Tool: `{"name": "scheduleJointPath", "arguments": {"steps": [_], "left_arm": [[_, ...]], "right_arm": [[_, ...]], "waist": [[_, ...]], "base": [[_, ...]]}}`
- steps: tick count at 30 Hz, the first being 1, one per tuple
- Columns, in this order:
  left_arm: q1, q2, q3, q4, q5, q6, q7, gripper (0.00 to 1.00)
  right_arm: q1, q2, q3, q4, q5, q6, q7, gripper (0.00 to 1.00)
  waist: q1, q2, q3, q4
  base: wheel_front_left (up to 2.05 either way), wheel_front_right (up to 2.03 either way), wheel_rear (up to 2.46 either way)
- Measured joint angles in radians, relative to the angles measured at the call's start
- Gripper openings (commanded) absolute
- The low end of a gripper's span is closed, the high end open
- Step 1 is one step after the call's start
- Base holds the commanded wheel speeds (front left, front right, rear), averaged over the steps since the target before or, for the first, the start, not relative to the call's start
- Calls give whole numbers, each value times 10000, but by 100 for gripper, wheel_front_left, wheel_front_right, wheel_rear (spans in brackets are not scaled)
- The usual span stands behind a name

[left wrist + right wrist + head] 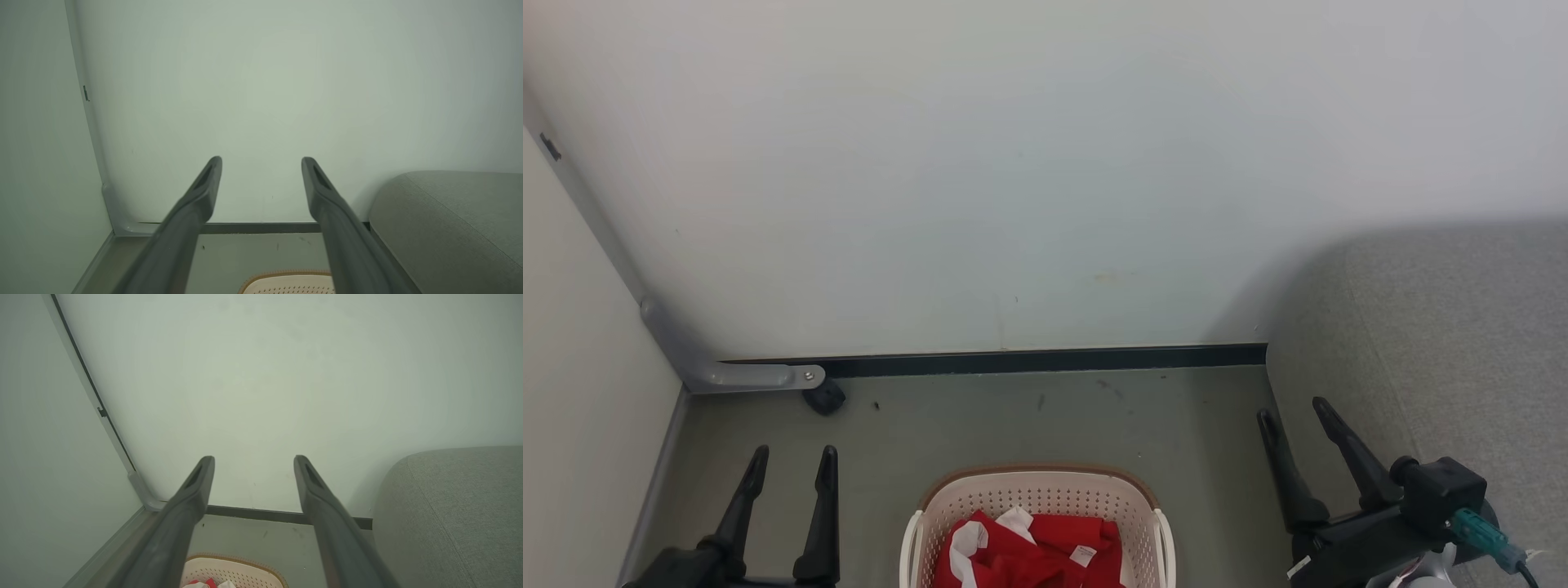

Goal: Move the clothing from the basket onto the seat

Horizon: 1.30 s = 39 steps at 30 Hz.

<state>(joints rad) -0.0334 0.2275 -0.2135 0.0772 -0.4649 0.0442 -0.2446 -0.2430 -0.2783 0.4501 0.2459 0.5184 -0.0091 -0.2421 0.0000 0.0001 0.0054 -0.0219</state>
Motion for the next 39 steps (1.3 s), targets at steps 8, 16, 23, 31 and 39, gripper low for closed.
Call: {"name": "scheduleJointPath", "arguments": {"steps": [8,16,23,31,39], "left_arm": [[-1,-8,-12,-27,311,-6,-52,100],[-1,-71,71,-8,311,-25,-54,100],[26,-136,198,-52,311,-94,-54,100],[23,-148,395,-176,311,-100,-54,100],[-5,-234,395,-199,309,-186,-54,100]], "right_arm": [[-144,-71,13,-58,-261,-8,-75,100],[-140,-54,-127,-58,-261,0,-75,100],[13,-40,-215,-119,-261,2,-77,100],[52,6,-309,-150,-297,0,-75,100],[50,52,-405,-213,-357,-13,-77,100]], "waist": [[0,0,9,-13],[0,0,32,-36],[0,0,151,-61],[1,0,523,-188],[0,0,918,-376]], "base": [[0,0,0],[0,0,0],[0,0,0],[0,0,0],[0,0,0]]}}
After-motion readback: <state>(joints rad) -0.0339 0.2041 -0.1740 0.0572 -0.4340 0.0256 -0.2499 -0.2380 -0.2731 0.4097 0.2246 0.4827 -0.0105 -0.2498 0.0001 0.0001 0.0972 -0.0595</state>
